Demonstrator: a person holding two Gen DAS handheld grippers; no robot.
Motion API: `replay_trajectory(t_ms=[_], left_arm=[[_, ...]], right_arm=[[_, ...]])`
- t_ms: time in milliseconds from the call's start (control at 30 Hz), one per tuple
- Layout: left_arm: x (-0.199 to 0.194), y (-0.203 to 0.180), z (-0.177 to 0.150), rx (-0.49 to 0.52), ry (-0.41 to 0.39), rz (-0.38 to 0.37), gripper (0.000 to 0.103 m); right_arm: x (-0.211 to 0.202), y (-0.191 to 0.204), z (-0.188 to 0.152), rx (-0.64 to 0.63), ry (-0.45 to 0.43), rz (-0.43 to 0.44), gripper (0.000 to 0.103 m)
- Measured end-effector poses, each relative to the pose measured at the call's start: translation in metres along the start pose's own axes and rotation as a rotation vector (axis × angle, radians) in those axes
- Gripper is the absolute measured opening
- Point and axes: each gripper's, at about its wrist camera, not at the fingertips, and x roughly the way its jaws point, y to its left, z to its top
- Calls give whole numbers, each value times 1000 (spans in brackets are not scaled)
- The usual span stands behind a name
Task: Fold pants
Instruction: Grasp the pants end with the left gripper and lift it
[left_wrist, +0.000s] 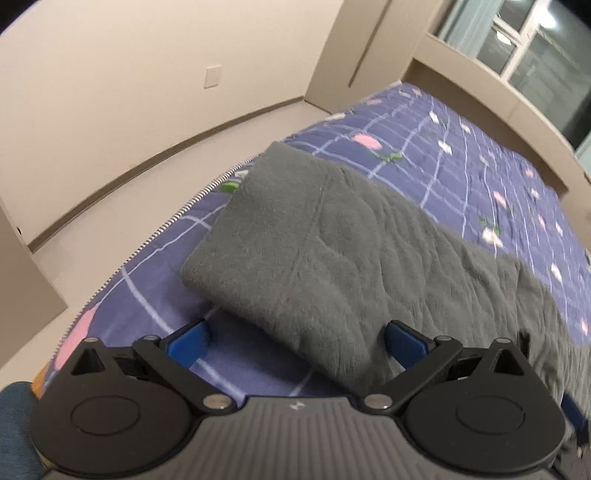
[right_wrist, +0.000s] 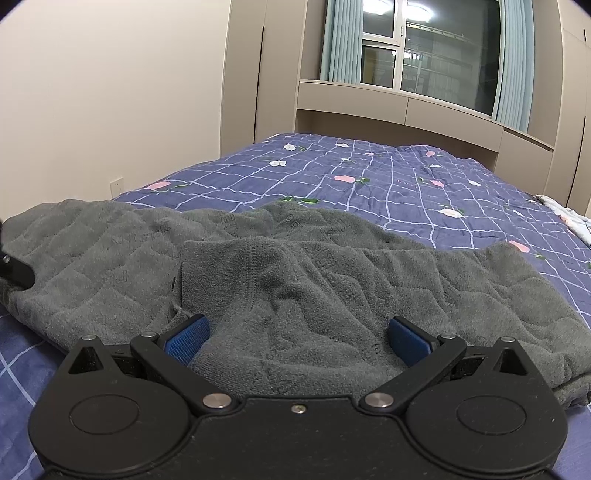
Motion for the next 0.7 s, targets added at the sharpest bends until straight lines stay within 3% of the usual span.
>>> replay_trajectory(t_ms=[100, 267, 500, 633, 700], left_arm=[[3, 7, 6, -46, -24, -26, 102], [1, 13, 10, -102, -40, -45, 88], [-7, 18, -2, -147, -87, -51, 55], [-11, 17, 0, -170, -103, -65, 29], [-15, 16, 3, -175, -112, -73, 26]], right_arm=[[0, 0, 0, 0, 0, 0, 103], [0, 0, 0, 1, -1, 1, 103], [0, -1, -1, 2, -1, 1, 103], [0, -1, -1, 6, -3, 4, 103], [1, -2, 0, 11, -1, 9, 103]])
